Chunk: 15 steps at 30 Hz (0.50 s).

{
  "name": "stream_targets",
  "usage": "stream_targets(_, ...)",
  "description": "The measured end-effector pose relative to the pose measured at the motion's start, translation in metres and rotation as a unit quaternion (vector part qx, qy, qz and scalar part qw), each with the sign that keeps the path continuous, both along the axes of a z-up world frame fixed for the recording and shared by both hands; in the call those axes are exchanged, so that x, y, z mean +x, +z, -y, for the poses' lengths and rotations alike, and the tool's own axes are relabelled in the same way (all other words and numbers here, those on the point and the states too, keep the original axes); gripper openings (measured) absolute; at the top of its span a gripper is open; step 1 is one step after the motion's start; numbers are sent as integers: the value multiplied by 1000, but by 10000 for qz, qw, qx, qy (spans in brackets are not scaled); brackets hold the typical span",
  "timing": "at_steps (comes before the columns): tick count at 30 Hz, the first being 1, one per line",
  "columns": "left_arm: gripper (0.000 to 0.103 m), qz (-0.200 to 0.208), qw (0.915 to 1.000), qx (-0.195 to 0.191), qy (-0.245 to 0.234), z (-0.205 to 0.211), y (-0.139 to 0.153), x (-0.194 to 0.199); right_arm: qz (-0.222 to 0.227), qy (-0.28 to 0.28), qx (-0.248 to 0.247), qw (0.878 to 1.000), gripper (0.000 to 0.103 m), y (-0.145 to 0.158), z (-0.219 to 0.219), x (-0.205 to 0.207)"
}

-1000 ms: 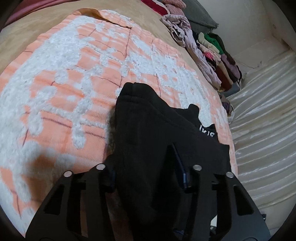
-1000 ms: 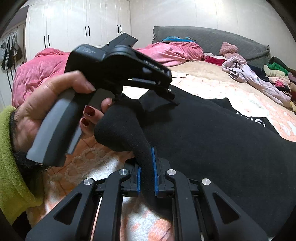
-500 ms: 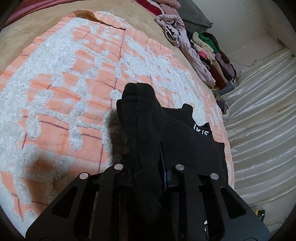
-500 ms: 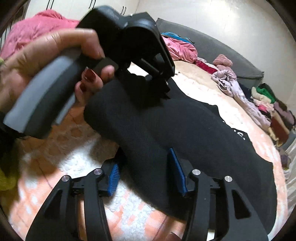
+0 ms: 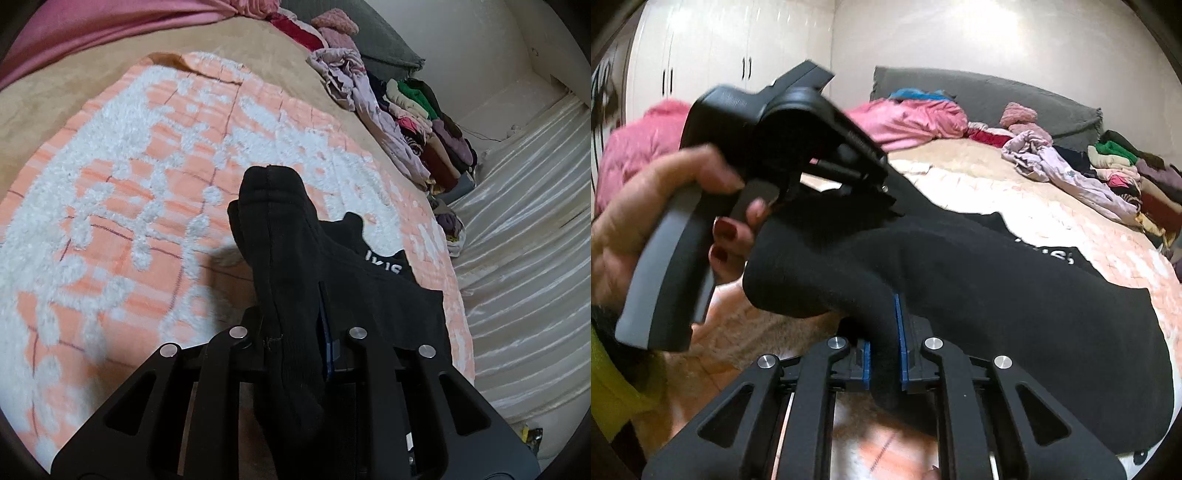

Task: Fold small clothes

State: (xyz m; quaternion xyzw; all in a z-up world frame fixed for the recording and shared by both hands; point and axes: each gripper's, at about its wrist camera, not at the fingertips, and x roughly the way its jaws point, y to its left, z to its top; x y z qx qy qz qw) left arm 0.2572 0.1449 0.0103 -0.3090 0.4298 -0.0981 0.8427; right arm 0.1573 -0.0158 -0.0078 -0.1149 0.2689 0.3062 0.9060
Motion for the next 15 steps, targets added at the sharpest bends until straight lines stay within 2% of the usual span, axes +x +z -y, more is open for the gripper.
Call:
stream_targets(4,12,120,9999,38,82,18,24,0,131,-162,399,9990,9,16,24,-3)
stream_targets(9,12,311,9985,449,-101,64,59,6,204,-497,875,9947,8,31,64,-2)
stream_targets(15,12,373,9956,748,-422,131,77,23,-19,-959,1399,9855,7,34,117,5)
